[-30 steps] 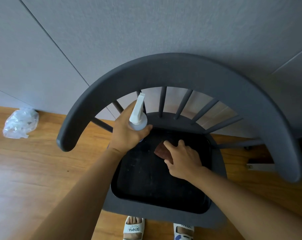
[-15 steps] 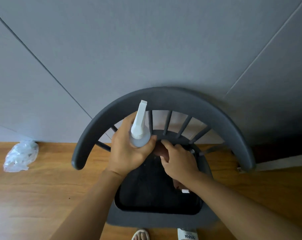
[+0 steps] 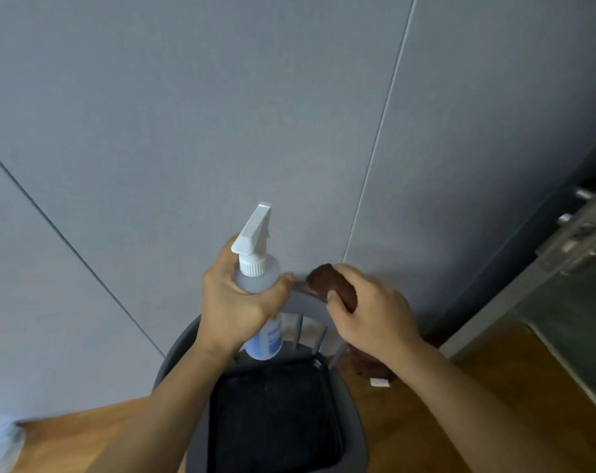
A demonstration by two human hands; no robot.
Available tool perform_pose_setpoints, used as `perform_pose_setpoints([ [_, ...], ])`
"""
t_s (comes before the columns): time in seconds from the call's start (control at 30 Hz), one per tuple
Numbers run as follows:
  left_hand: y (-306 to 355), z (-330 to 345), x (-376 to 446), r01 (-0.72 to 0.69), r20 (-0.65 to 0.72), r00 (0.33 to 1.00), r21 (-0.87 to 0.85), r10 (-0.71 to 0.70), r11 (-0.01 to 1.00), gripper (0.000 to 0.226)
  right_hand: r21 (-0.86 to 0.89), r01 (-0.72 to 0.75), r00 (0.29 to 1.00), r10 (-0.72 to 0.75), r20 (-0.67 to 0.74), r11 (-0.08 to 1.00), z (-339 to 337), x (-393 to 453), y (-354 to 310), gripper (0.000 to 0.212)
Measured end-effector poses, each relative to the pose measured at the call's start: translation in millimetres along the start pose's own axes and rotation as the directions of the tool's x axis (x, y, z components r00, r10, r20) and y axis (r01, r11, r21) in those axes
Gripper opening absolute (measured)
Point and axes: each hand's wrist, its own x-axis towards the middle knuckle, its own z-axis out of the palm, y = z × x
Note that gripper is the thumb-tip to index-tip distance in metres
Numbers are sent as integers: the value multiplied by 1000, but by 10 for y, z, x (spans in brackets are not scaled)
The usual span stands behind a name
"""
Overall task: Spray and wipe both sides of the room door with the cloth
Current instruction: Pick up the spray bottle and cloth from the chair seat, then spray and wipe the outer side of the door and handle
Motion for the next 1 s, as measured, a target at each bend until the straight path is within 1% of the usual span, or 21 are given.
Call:
perform_pose_setpoints([
  [0.17, 808, 301, 248, -89, 127, 987, -92, 100, 992, 45, -24, -102, 990, 99, -104, 995, -919, -2, -66, 50],
  [0.3, 1375, 640, 412, -148, 179, 969, -131, 170, 980, 48, -56, -171, 962, 155, -225, 984, -1601, -39, -64, 57],
  [0.4, 1752, 915, 464, -159, 204, 959, -183, 195, 970, 49, -103, -222, 939, 184, -289, 970, -2081, -88, -18, 49],
  [0.47, 1974, 1101, 458, -185, 214, 950, -196, 226, 963, 48, -123, -235, 924, 183, -336, 964, -2377, -123, 23, 49],
  [0.57, 2273, 1388, 399, -246, 219, 933, -190, 285, 950, 55, -141, -217, 907, 146, -396, 966, -2788, -167, 145, 48],
  [0.63, 2413, 1595, 348, -263, 219, 929, -177, 298, 948, 55, -146, -194, 899, 117, -422, 970, -3042, -206, 268, 49],
  [0.7, 2537, 1822, 282, -268, 213, 930, -165, 300, 949, 54, -152, -177, 891, 93, -444, 972, -3282, -265, 430, 53],
  [0.87, 2853, 2533, 77, -276, 176, 940, -119, 294, 954, 48, -170, -150, 894, 60, -444, 974, -3896, -412, 1011, 51],
  [1.0, 3108, 3140, -96, -255, 105, 959, -77, 262, 964, 43, -156, -67, 894, -10, -449, 985, -4337, -463, 1552, 52],
])
